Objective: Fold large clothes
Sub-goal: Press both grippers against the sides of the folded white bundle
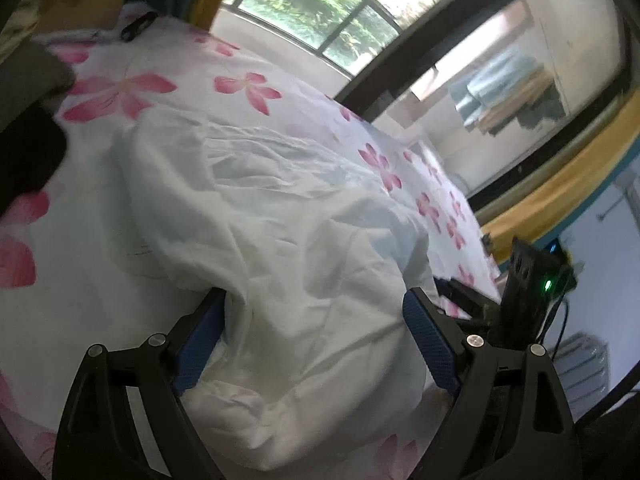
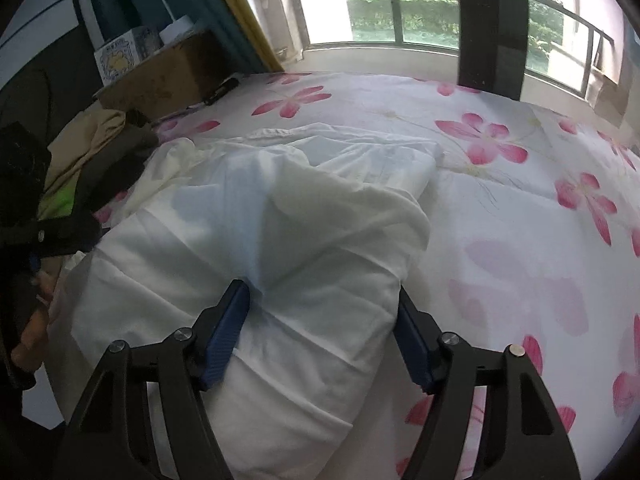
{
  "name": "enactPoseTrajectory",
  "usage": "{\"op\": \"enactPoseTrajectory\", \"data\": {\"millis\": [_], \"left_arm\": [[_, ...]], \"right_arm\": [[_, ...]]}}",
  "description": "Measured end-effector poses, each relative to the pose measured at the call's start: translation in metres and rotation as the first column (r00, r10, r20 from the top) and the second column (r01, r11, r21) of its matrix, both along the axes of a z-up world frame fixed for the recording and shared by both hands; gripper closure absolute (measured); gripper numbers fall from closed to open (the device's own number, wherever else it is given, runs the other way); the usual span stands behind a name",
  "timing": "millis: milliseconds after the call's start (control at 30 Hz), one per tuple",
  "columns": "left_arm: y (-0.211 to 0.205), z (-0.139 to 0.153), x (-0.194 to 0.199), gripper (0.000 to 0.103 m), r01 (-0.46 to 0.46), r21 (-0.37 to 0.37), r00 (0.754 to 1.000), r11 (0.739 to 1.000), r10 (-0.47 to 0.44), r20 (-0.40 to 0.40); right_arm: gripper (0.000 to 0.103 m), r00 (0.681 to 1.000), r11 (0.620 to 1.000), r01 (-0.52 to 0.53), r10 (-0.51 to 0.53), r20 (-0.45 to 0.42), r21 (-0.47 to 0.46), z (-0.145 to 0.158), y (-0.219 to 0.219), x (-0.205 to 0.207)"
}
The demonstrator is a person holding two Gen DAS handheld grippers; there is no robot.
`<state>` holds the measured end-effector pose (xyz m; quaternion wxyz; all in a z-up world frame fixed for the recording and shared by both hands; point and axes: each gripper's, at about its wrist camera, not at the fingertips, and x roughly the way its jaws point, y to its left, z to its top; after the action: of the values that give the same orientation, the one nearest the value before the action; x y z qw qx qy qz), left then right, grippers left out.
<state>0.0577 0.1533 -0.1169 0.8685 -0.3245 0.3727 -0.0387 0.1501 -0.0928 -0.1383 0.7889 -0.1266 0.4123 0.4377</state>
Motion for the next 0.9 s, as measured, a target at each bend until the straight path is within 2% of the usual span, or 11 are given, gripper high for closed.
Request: {"op": "enactPoseTrajectory", "data": {"millis": [67,100,267,500,733,833,900], "left_arm": [[-0.011,-0.003,0.009,0.013,0.025,0.037,0.999,0.999,-0.024,-0.026],[-0.019,-0.005,0.015,0.012,0.035,0.086,0.998,0.996,-0.03,-0.055],[-0.039,-0.005,0.024,0.009,0.04,0.267,0.996,0.963,-0.017,-0.088],[-0.043,-0.008,0.026,0.008,0.036,0.331,0.997,0.943,-0.009,-0.082],[-0.051,-0.01,0.024,0.009,0.028,0.397,0.998,0.917,-0.001,-0.069],[-0.055,-0.01,0.025,0.019,0.024,0.402,0.998,0.916,-0.002,-0.055],[-0.055,-0.009,0.026,0.037,0.026,0.383,0.999,0.924,-0.011,-0.041]], "right_arm": [[0.033,1.0,1.0,-0.004,0.004,0.0,0.003,0.0,0.001,0.0],[0.033,1.0,1.0,-0.003,0.003,-0.003,0.006,0.0,0.0,0.001],[0.033,0.999,0.999,0.01,-0.009,-0.035,0.032,0.001,-0.009,0.003],[0.033,0.996,0.995,0.042,-0.034,-0.088,0.087,0.0,-0.019,0.009],[0.034,0.997,0.995,0.017,-0.01,-0.076,0.099,-0.002,-0.01,0.003],[0.041,0.997,0.995,0.011,-0.004,-0.073,0.099,-0.002,-0.008,0.002],[0.049,0.997,0.995,0.0,0.008,-0.075,0.104,-0.002,-0.006,0.001]]}}
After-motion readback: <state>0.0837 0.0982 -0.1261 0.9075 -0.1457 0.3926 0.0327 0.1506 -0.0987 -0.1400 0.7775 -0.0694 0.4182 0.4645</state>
